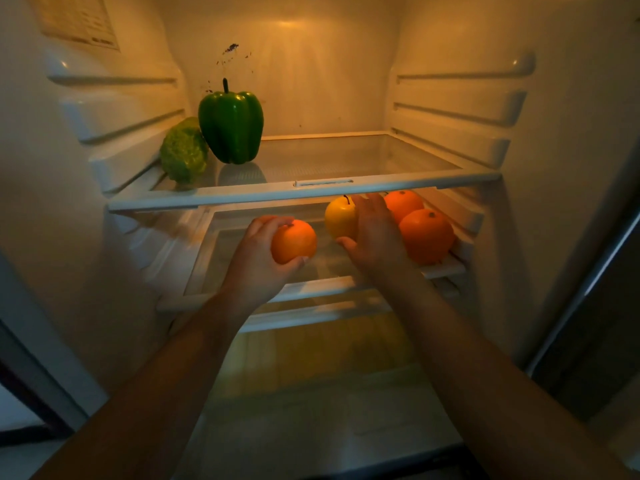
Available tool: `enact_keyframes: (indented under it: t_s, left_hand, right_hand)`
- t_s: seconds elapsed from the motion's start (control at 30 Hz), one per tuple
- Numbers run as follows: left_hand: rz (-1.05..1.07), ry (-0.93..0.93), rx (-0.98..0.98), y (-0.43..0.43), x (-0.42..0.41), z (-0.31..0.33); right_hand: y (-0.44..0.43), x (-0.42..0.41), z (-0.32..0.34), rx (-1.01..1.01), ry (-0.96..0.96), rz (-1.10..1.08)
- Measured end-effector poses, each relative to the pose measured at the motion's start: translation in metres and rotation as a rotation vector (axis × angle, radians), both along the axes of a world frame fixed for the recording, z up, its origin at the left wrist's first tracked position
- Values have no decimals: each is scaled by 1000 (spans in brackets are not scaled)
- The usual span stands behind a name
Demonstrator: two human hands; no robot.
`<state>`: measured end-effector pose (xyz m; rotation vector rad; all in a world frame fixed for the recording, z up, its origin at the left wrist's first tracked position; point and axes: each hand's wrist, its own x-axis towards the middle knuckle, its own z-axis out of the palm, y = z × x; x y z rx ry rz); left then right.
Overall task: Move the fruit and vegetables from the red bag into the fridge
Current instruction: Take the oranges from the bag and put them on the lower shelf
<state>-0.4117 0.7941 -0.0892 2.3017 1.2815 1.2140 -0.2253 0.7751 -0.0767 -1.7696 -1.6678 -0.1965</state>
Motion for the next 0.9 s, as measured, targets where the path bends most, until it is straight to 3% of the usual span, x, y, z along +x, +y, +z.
enact_keyframes:
  t_s: [0.37,0.9]
  left_hand:
    - [-276,-79,26,-10,59,-8]
    - [-165,-64,-5,1,94,-11]
  right_hand:
    - [-89,38,10,182,70,-36]
    - [-72,67,-3,50,47,-75]
